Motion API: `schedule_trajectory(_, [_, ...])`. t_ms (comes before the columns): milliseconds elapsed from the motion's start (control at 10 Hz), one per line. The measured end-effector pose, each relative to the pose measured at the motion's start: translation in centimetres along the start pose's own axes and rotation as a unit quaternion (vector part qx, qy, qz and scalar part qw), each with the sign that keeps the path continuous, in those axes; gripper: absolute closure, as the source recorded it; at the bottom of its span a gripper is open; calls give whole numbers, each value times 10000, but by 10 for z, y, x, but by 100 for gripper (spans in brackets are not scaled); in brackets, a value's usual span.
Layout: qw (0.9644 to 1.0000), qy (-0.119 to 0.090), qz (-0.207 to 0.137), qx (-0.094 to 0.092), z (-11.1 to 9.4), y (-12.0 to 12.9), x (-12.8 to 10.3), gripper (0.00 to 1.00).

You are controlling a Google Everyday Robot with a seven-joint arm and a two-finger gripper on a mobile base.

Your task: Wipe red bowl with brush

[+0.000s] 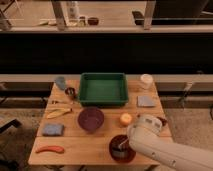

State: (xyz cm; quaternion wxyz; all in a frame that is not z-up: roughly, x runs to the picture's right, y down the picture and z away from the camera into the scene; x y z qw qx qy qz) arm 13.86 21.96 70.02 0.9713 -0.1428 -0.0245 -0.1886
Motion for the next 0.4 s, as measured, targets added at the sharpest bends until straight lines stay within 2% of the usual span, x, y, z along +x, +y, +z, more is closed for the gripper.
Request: schedule_trajectory(400, [9997, 205, -4, 134, -14, 7, 12, 100])
